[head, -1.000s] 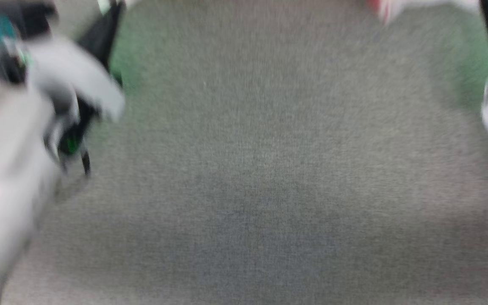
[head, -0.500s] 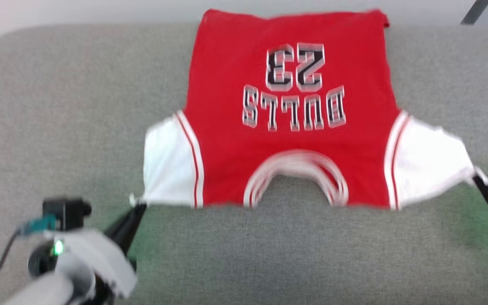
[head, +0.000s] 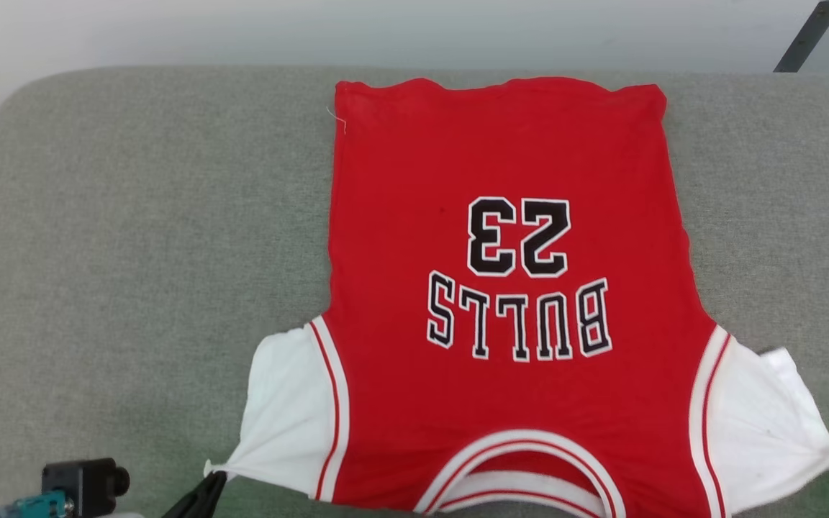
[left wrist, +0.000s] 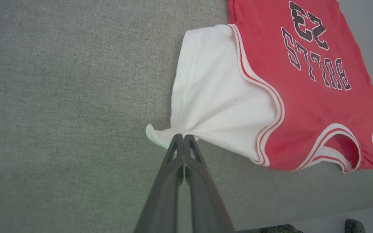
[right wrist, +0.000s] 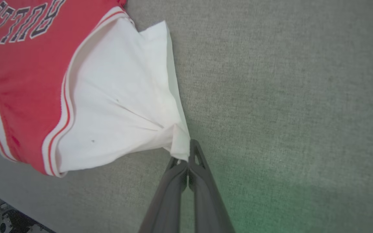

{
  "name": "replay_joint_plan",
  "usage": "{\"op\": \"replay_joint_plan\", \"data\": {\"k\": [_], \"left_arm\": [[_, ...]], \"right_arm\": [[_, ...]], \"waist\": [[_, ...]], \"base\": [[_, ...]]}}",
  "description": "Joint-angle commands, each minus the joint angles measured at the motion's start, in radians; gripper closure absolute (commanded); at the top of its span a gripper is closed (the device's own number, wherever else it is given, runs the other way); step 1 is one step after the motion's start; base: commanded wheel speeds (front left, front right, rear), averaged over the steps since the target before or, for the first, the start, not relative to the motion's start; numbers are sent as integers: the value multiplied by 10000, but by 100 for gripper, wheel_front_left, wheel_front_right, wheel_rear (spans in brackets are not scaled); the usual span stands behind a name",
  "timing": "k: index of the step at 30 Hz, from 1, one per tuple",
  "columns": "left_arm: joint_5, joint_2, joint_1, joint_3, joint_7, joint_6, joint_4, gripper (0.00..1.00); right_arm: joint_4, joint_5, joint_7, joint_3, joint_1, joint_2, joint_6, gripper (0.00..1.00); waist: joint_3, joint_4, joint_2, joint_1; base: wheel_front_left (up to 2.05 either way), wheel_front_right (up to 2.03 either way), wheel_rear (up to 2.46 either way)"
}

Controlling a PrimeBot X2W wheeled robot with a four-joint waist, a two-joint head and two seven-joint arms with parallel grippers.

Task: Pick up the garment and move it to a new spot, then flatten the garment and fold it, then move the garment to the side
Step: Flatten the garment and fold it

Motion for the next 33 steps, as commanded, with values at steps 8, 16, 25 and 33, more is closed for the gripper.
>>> {"op": "replay_joint_plan", "data": {"k": [8,16,25,33], "left_arm": [[113,-410,62,-94,-131,79,-65,100],[410,-860,-321,-275,-46,-39,274,100],[651,-1172,-642,-308,-124,-153,480,100],[1030,-1512,-1212,-472,59,-400,651,100]], "right_arm": [[-109,-547,569,-779,487,434,-14,100],[-573,-1063,1510,-1464,437,804,-12,0],[-2652,-2031,2722,-3562,-38,1368,-10,0],[-2858,-3110,4155,-3785,-3136,2295,-12,0]], "waist": [[157,13,0,0],[308,19,0,0],[544,34,0,0],[1040,389,0,0]], "base": [[0,0,0],[0,0,0],[0,0,0],[0,0,0]]}}
